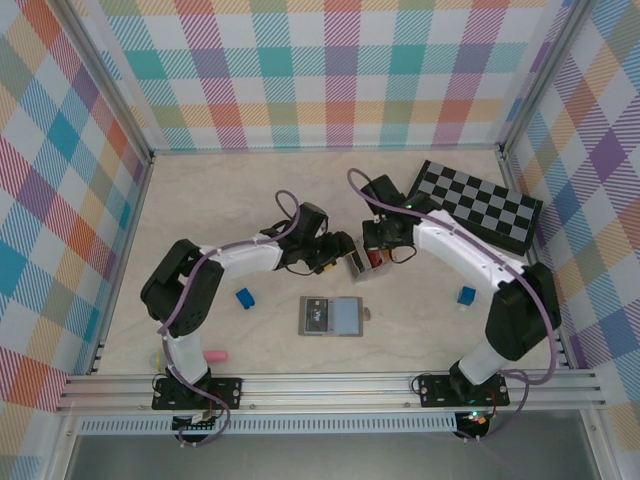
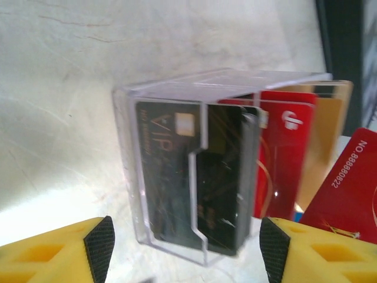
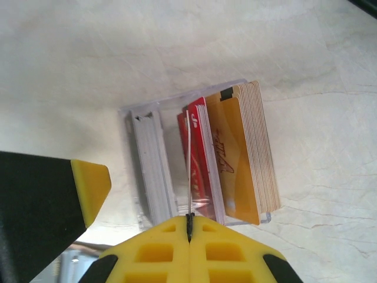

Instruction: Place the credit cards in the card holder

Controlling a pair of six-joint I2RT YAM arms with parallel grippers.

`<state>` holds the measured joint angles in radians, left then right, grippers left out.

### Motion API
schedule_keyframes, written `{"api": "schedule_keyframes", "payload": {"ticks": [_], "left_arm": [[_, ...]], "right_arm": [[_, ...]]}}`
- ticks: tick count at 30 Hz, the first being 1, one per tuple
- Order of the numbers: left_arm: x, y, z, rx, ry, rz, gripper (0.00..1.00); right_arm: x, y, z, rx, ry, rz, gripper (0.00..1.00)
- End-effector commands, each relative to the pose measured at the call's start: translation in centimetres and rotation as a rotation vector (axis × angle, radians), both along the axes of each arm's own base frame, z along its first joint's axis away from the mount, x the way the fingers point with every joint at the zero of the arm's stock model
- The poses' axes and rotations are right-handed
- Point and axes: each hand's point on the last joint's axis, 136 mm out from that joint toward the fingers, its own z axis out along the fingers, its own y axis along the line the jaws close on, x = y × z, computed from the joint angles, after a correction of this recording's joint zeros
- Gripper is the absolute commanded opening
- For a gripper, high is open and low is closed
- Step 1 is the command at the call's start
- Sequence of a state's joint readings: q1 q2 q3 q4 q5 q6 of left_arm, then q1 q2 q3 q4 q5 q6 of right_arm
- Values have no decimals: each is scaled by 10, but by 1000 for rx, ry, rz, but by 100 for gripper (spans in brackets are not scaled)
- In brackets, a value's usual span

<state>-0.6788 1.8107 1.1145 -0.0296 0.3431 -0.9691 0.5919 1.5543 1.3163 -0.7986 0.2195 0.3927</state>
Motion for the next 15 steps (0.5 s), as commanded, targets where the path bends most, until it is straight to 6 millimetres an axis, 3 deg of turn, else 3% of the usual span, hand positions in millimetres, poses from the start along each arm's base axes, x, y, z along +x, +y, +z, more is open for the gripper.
{"api": "schedule_keyframes", "payload": {"ticks": [1, 8, 15], "left_arm": [[1, 3, 31, -76, -71, 4, 69], [-8, 12, 90, -359, -152, -41, 75], [-19, 17, 112, -487, -169, -125, 75]], "right_arm": [[-8, 11, 17, 180, -1, -30, 0], [-21, 31, 56, 547, -8, -42, 0], [-27, 50, 78, 755, 15, 0, 0]]}}
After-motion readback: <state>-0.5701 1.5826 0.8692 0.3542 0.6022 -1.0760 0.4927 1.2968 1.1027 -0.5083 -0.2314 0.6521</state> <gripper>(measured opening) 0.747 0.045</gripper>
